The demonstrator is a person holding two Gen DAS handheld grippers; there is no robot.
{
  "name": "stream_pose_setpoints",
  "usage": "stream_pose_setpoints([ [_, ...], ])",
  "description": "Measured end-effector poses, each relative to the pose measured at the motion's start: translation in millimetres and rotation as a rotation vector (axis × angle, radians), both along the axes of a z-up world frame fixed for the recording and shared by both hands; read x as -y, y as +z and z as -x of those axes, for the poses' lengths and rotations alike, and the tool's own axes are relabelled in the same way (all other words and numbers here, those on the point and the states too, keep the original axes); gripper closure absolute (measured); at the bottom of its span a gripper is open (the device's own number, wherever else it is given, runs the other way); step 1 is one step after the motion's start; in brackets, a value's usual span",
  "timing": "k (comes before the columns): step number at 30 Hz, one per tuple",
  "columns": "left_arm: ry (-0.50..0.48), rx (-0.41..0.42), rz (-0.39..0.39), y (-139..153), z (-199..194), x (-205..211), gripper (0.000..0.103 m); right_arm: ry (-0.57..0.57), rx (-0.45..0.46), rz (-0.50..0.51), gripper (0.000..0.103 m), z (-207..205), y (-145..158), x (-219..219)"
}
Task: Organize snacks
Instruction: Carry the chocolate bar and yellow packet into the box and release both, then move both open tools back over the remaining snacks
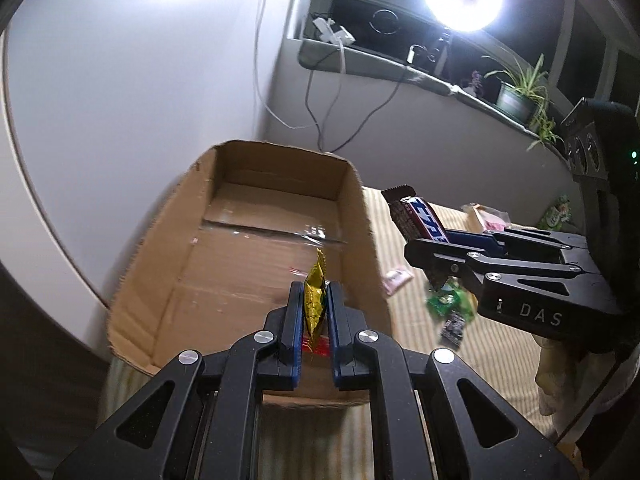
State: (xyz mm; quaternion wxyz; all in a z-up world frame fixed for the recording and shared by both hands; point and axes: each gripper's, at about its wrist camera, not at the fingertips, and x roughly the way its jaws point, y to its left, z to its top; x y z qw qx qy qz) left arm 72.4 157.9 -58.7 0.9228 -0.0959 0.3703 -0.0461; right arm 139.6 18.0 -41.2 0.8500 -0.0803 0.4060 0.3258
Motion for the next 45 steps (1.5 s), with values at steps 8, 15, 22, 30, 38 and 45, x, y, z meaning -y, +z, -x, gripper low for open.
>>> stream_pose_setpoints([
  [8,0.036,-0.006,-0.003,-4.1,-7.9,-18.3,0.094,0.054,-0.004,0.010,0.073,-8.7,-1.1,-37.2],
  [15,0.054,-0.012,-0.006,-7.9,-13.1,-28.5,0.094,0.085,-0.010,0.030,0.073,-14.9,-8.3,-61.2],
  [22,0.066,-0.017,-0.008,-9.0,-14.6,-31.3,0.094,0.093,-0.028,0.039,0.073,-20.8,-16.9,-72.1],
  [30,0.067,-0.019,-0.010,-9.0,-15.9,-31.7,0.093,0.102,-0.034,0.047,0.073,-22.9,-21.2,-76.9],
  [38,0.085,-0.017,-0.025,-7.0,-12.9,-30.3,0.087,0.094,-0.019,0.041,0.071,-19.9,-15.7,-74.2],
  [45,0.088,-0.005,-0.035,-2.8,-9.3,-28.0,0.087,0.074,0.011,0.030,0.058,-14.3,-5.1,-64.5],
])
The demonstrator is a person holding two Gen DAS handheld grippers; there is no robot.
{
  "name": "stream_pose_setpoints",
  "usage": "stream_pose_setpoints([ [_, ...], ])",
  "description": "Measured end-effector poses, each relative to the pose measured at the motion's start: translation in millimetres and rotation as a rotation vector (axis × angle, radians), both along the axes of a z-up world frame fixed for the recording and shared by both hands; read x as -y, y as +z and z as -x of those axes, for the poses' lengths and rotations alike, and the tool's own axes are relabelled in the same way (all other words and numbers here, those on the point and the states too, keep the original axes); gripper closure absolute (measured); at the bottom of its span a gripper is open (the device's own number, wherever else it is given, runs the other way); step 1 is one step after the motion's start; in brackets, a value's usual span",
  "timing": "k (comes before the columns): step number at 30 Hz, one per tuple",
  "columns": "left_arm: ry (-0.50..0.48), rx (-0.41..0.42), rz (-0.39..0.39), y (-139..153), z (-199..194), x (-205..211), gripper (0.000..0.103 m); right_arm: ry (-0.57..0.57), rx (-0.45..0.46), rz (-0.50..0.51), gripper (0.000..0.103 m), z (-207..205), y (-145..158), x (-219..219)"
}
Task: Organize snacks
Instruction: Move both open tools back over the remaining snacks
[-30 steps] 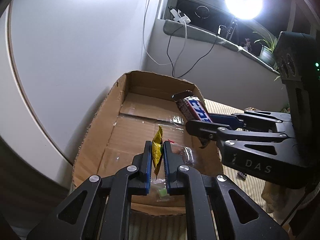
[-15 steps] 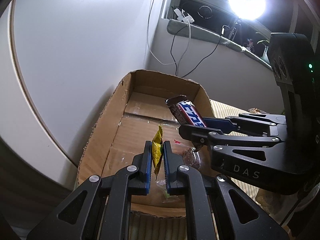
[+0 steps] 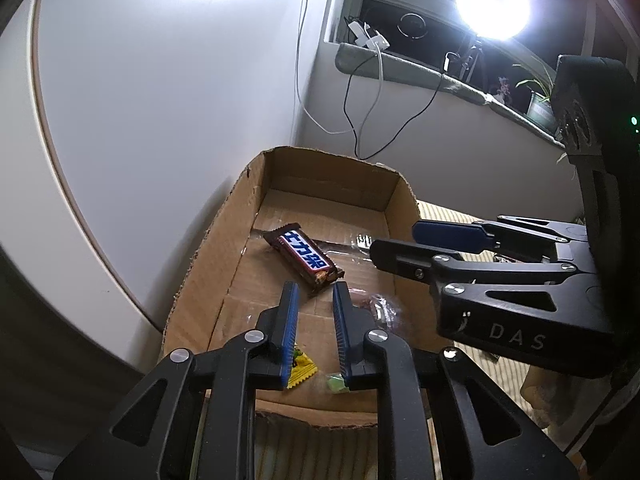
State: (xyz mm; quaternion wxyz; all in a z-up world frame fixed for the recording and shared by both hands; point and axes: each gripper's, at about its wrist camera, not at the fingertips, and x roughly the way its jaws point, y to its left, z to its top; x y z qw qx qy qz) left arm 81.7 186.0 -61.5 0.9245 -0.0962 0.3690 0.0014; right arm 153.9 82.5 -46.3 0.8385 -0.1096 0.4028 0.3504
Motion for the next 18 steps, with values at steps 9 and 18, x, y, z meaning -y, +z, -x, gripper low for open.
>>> stream_pose_setpoints([
  [9,-0.015,0.023,-0.010,12.2,10.9,13.6,0.087,-0.036,0.022,-0.024,0.056,10.0,12.1,25.7],
  [18,-0.064,0.045,0.004,19.2,20.1,43.9,0.087,-0.119,0.043,-0.039,0.056,18.7,17.8,92.8],
])
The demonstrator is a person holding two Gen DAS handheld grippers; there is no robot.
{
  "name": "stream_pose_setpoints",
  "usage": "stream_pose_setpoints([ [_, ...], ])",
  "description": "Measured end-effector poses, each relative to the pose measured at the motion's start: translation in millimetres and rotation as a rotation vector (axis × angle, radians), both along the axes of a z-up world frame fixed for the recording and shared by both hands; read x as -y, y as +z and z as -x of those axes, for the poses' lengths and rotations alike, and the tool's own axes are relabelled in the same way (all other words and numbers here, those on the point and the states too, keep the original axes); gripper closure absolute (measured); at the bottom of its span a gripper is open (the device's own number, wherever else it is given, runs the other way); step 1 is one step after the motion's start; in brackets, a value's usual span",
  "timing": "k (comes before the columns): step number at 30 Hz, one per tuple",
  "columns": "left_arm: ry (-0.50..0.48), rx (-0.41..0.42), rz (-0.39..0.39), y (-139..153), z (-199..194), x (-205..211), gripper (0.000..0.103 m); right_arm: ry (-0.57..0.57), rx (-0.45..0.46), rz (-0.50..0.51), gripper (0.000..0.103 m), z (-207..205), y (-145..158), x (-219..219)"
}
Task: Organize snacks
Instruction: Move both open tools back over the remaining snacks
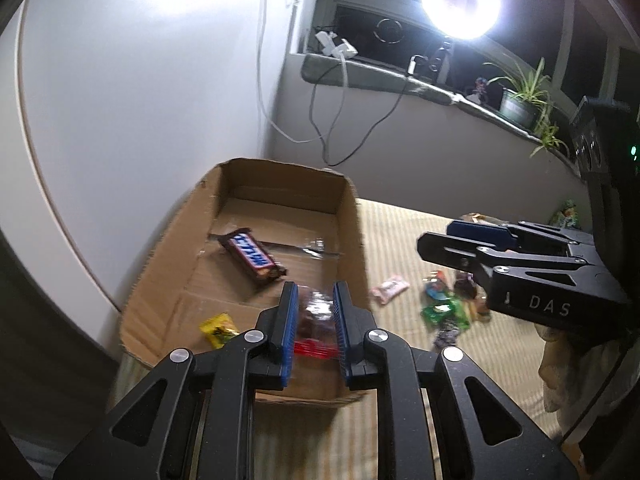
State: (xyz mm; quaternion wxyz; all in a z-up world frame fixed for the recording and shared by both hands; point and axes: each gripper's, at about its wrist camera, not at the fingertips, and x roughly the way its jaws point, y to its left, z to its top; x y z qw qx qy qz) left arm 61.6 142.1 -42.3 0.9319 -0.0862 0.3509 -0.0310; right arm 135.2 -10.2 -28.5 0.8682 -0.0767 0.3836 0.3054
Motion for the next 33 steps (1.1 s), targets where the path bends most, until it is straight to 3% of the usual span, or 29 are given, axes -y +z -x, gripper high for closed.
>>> stream_pose_setpoints([
  [7,-0.094,0.010,-0.010,0.4,1.7,43.1,0.084,-0.103,-0.011,0.012,0.056,1.1,-6.6,71.1],
  [10,-0.139,-0.006,-0.005,-4.8,0.0,63.5,0.077,-0.141,-0.024,0.027,0.056,1.1,-14.2,97.9],
  [18,-0.220,-0.080,0.016,-28.8,-9.0,99.8,0.076,-0.201,-0.077,0.048,0.056,-0.9,-40.0,146.4],
  [33,-0.285,-0.205,-0.009,-68.2,-36.7,126.9,0.076,-0.172,-0.140,0.075,0.056,-13.7,-80.5,144.8],
])
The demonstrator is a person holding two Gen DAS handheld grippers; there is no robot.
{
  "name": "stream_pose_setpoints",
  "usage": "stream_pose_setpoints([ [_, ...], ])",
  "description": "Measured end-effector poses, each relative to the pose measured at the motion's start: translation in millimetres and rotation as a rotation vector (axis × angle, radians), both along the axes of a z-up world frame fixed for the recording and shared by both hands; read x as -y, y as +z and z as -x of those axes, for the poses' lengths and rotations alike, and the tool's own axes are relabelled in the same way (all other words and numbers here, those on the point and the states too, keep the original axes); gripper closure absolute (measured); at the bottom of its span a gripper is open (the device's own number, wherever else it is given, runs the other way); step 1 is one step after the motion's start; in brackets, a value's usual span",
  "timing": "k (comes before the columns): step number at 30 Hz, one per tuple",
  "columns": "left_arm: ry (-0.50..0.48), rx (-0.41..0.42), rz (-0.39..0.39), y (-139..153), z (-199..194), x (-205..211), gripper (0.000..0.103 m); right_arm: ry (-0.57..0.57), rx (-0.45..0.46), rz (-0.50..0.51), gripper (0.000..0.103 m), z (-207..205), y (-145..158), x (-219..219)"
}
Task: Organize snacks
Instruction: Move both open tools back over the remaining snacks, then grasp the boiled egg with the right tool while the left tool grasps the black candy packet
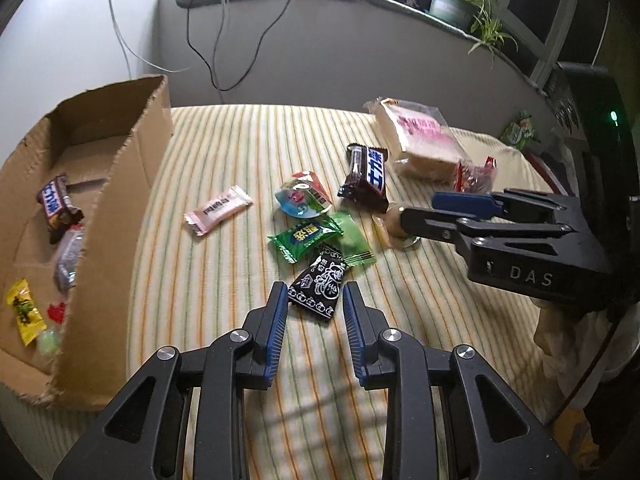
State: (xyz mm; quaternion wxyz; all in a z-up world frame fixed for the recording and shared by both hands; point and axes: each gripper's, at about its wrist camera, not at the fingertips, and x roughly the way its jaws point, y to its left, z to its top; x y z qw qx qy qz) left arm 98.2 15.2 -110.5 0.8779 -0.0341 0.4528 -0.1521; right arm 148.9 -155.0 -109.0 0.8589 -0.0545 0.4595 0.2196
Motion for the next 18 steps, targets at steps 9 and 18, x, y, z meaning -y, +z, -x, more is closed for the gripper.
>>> stream_pose_setpoints([
  [9,-0.011,-0.003,-0.042,-6.3,-13.0,7.7,0.076,0.025,-0.009,0.026,0.064,-10.9,-9.4,-16.8],
  [18,-0.060,0.007,-0.111,-10.9,-16.6,21.1,0.062,0.041,-0.023,0.030,0.064,-16.5,-15.4,-21.0],
])
